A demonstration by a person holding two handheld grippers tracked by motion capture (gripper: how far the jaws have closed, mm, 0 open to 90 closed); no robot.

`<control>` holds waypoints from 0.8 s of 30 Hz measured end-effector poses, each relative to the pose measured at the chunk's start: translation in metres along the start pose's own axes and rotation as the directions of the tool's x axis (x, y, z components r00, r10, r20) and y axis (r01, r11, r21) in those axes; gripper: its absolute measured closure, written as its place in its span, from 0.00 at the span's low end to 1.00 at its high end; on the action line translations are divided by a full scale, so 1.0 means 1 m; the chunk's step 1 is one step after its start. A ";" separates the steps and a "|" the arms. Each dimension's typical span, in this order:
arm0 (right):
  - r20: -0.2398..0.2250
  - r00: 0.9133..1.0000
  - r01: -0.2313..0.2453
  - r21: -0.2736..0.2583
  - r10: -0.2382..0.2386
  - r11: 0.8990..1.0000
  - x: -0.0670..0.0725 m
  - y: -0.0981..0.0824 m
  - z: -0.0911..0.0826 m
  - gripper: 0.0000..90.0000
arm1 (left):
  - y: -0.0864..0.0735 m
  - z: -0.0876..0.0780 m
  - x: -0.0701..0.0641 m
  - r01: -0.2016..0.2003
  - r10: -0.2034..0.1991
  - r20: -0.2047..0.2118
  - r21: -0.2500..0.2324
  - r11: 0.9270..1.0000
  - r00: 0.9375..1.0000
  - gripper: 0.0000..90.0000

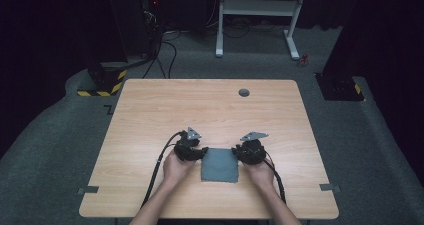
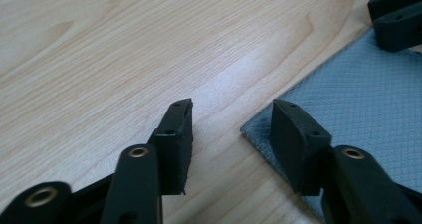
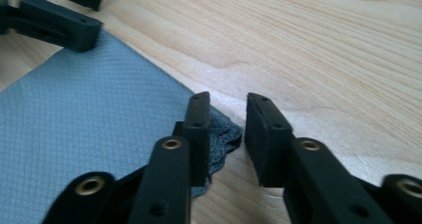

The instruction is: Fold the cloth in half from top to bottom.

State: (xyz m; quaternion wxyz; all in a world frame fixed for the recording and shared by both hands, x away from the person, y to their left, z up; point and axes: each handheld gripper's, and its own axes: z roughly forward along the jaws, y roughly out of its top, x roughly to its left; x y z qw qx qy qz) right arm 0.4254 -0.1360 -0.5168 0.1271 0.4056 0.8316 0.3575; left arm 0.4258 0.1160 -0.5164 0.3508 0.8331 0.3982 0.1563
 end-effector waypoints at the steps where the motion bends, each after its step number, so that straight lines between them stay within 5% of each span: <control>1: -0.002 1.000 0.017 0.008 -0.017 1.000 0.001 0.001 0.000 0.86 | 0.000 0.000 0.000 -0.005 0.005 0.011 0.004 1.000 1.000 0.62; 5: -0.017 0.997 0.071 0.024 -0.071 0.997 0.004 0.004 0.001 0.97 | 0.002 0.000 0.002 -0.015 0.014 0.072 0.008 1.000 0.997 0.75; 8: -0.021 0.998 0.065 0.023 -0.065 0.998 0.003 0.005 0.002 0.98 | 0.002 0.001 0.004 0.008 -0.009 0.115 0.010 1.000 0.993 0.90; 11: -0.013 0.997 0.070 0.014 -0.070 0.997 0.002 0.007 0.001 0.98 | 0.002 0.000 0.000 -0.024 0.024 0.082 0.000 1.000 0.996 0.97; 20: 0.027 0.997 0.070 -0.010 -0.070 0.997 -0.001 0.019 0.004 0.98 | 0.004 0.005 0.003 0.010 -0.008 0.029 -0.061 0.998 1.000 0.97; 24: 0.039 0.997 0.070 -0.021 -0.069 0.997 -0.004 0.025 0.010 0.98 | 0.007 0.006 0.007 -0.007 0.006 -0.002 -0.066 0.998 1.000 0.97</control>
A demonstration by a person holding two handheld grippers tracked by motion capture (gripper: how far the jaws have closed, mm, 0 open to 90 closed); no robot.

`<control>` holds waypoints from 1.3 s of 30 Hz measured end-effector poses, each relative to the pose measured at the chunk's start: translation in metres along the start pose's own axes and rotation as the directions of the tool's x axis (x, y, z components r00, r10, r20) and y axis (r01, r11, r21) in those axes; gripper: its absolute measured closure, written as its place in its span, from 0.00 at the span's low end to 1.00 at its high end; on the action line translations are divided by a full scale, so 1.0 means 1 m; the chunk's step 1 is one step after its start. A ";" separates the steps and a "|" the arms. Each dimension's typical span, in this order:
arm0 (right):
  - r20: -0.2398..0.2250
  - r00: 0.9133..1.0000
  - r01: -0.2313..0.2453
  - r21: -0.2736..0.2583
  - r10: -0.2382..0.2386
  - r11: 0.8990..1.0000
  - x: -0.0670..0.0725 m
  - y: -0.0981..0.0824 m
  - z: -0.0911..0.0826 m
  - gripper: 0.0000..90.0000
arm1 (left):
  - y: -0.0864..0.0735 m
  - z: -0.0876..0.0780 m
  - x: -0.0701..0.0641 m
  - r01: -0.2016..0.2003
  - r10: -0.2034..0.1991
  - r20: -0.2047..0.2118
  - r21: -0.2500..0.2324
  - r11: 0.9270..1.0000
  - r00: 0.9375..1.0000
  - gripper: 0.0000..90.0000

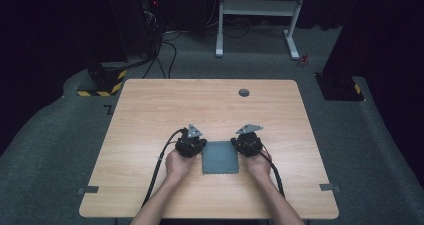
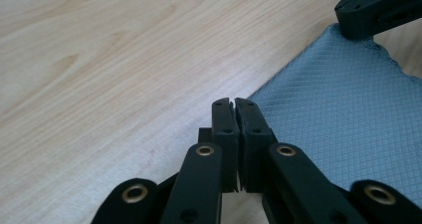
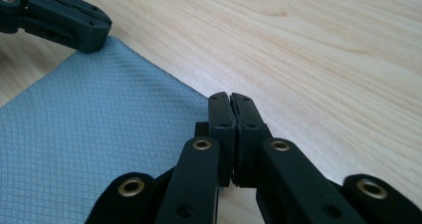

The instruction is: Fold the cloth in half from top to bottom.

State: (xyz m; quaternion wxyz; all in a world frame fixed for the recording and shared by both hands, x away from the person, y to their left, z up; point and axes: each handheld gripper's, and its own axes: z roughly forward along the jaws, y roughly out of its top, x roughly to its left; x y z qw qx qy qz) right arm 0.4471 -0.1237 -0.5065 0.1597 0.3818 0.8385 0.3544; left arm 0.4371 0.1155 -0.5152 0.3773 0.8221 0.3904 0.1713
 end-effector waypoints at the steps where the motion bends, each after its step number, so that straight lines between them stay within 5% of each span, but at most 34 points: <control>1: 0.000 1.000 -0.008 -0.005 0.008 1.000 0.000 0.000 0.001 0.98 | 0.001 0.000 0.001 -0.003 0.003 -0.003 0.000 1.000 1.000 0.97; 6: 0.000 1.000 -0.012 -0.008 0.012 1.000 -0.004 -0.001 0.009 0.98 | 0.004 0.002 0.004 -0.025 0.025 -0.020 -0.009 1.000 0.999 0.97; 14: 0.021 1.000 -0.019 0.006 0.019 1.000 -0.006 0.005 0.018 0.97 | 0.003 0.010 0.011 0.002 -0.003 -0.034 -0.013 1.000 0.999 0.96; 19: 0.034 0.998 -0.056 -0.024 0.057 0.998 -0.007 0.003 0.013 0.82 | 0.003 -0.001 0.008 0.024 -0.025 -0.028 -0.023 0.999 0.999 0.82; 23: -0.004 1.000 -0.019 -0.069 0.019 0.997 0.000 0.000 -0.004 0.93 | 0.002 -0.019 -0.003 -0.018 0.019 0.008 -0.065 0.998 1.000 0.82; 27: -0.054 0.998 0.031 -0.042 -0.033 0.999 0.010 -0.009 -0.007 0.97 | -0.008 -0.020 -0.016 -0.067 0.068 0.053 -0.033 0.997 0.996 0.83; 33: -0.077 0.997 0.009 -0.024 -0.011 1.000 0.009 -0.021 -0.001 0.95 | -0.023 -0.016 -0.014 -0.043 0.043 0.076 -0.013 0.999 0.996 0.82; 39: -0.073 0.997 0.003 -0.048 -0.006 0.999 0.007 -0.021 -0.009 0.86 | -0.024 -0.022 -0.015 -0.033 0.033 0.034 -0.019 0.999 0.999 0.66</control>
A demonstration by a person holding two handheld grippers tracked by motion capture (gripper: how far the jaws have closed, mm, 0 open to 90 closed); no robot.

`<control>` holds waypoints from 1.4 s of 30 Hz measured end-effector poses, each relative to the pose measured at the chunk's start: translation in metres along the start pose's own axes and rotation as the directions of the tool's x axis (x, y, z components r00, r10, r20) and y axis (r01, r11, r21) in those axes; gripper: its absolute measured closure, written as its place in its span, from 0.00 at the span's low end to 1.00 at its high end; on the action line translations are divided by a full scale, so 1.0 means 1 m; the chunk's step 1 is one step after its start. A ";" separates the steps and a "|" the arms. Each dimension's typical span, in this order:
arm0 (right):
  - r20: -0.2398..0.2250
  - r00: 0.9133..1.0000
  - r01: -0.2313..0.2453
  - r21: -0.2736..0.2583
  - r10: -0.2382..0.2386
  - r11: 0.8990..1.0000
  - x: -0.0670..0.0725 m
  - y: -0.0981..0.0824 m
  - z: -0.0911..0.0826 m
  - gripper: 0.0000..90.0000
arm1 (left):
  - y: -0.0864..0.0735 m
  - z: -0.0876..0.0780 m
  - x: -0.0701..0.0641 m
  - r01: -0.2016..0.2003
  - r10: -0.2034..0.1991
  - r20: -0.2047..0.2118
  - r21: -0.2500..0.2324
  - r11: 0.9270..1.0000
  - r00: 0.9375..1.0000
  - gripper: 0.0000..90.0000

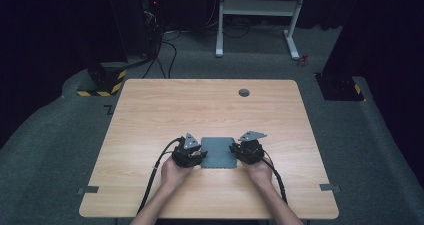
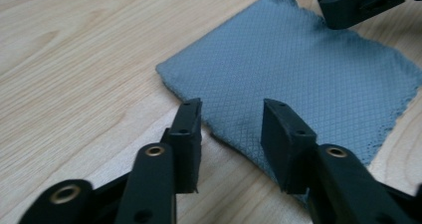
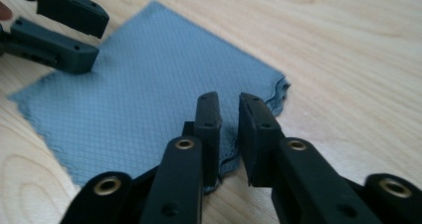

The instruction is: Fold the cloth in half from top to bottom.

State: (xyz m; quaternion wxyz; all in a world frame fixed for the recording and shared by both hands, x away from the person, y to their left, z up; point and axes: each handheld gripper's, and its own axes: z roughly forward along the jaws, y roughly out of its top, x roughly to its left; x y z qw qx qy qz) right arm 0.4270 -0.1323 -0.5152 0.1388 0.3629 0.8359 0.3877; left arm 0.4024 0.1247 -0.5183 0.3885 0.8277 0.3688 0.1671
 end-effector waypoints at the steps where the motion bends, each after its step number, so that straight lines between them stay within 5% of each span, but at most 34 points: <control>1: -0.002 1.000 -0.010 -0.011 0.010 1.000 0.000 0.000 -0.003 0.85 | -0.001 -0.003 0.001 0.011 -0.011 0.007 -0.011 1.000 1.000 0.65; 17: 0.003 0.995 -0.099 -0.071 0.100 0.992 -0.011 -0.008 -0.029 0.65 | -0.005 -0.030 0.010 0.095 -0.093 0.031 -0.081 0.992 0.995 0.44; 24: 0.006 0.995 -0.099 -0.107 0.100 0.989 -0.015 -0.011 -0.040 0.60 | -0.008 -0.039 0.017 0.121 -0.117 0.043 -0.095 0.988 0.992 0.39; 42: 0.005 0.992 -0.128 -0.155 0.130 0.980 -0.024 -0.020 -0.059 0.59 | -0.015 -0.064 0.032 0.177 -0.173 0.039 -0.142 0.974 0.984 0.33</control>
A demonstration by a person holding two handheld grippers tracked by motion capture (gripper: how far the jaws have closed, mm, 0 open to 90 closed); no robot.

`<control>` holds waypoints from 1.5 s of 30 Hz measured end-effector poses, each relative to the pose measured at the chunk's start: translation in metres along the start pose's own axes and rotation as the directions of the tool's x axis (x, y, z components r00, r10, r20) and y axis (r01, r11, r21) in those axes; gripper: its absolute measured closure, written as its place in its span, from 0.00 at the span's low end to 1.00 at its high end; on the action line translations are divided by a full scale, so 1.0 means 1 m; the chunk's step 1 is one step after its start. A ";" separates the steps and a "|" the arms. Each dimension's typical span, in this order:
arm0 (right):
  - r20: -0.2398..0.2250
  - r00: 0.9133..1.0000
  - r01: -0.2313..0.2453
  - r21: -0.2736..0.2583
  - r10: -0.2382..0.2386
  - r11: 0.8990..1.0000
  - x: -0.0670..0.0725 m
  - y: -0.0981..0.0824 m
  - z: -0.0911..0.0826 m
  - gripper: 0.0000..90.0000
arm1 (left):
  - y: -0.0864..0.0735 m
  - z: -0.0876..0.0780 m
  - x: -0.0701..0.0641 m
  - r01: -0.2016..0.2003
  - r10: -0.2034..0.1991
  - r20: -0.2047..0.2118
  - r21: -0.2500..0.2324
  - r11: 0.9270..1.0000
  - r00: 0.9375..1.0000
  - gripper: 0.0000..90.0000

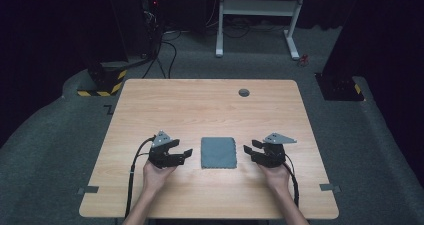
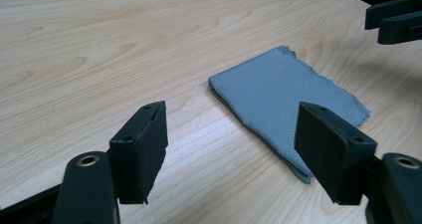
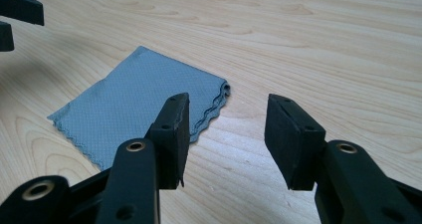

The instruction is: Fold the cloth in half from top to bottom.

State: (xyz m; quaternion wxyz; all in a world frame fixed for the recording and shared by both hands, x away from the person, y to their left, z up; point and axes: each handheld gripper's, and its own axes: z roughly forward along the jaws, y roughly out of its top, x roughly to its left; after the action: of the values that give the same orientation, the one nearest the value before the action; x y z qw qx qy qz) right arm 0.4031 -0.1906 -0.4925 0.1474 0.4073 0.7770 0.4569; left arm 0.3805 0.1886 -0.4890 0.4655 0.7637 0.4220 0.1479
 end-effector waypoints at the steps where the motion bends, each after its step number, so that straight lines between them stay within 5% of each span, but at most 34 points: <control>1: 0.001 1.000 -0.001 -0.005 0.001 1.000 0.000 0.000 -0.001 0.59 | 0.000 -0.001 0.001 0.000 0.000 -0.001 -0.003 1.000 1.000 0.33; 33: 0.053 0.997 -0.047 -0.063 0.051 0.997 -0.021 -0.018 -0.037 0.58 | -0.023 -0.036 0.025 0.067 -0.071 -0.090 -0.044 0.997 0.993 0.33; 45: 0.085 0.995 -0.051 -0.063 0.056 0.997 -0.028 -0.026 -0.048 0.58 | -0.034 -0.036 0.028 0.046 -0.045 -0.165 0.000 0.999 0.985 0.33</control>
State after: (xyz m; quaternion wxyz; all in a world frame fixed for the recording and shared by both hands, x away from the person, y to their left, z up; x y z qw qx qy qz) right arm 0.3787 -0.2470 -0.4921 0.1809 0.4427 0.7445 0.4659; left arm 0.3578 0.2385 -0.5031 0.4306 0.7399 0.4770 0.1990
